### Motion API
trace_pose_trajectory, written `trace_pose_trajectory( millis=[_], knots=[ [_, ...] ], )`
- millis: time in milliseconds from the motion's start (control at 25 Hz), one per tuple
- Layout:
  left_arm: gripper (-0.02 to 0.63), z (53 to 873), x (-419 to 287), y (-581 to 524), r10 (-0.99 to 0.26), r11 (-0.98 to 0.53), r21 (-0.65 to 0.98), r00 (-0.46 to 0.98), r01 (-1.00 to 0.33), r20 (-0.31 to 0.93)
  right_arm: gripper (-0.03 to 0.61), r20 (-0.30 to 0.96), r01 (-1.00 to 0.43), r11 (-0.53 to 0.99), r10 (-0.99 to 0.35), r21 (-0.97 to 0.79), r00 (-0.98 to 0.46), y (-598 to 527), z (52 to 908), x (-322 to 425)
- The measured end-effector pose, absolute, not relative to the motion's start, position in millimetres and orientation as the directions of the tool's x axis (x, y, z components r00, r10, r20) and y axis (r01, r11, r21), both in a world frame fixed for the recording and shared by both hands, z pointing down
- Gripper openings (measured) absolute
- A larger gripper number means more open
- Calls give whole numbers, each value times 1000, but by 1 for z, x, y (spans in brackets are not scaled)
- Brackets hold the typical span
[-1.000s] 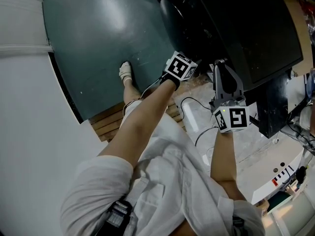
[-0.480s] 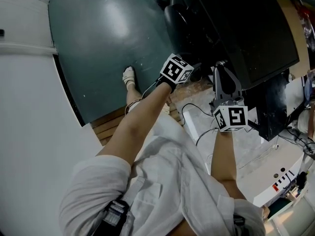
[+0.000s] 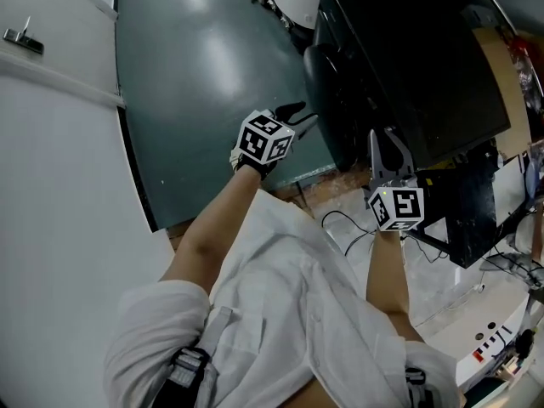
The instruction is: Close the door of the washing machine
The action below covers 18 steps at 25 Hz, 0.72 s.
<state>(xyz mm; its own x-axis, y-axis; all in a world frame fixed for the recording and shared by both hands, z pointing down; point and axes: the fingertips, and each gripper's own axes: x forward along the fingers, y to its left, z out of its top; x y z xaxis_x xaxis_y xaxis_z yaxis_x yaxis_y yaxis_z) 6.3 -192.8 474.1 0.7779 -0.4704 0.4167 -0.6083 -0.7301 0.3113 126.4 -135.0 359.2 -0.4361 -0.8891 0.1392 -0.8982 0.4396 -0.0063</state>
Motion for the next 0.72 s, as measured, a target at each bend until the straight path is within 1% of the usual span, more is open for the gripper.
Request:
trace_pose_trajectory(
  millis=[200,360,560,720],
  knots=[
    [152,422,-52,-187,-600,-683,248,721,-687,345,34,117,-889,457,-884,13,-453,-133,343,120],
    [117,377,-88,-181,-695,-645,192,672,-740,258,34,100,-884,467,-881,30,-463,-134,329,116],
    [100,327,-124,-171,-784,-591,92,598,-801,167,34,55,-880,473,-881,41,-470,-137,307,110],
    [71,305,-150,-163,-831,-543,36,544,-839,115,34,27,-877,477,-879,54,-477,-138,294,105]
  ],
)
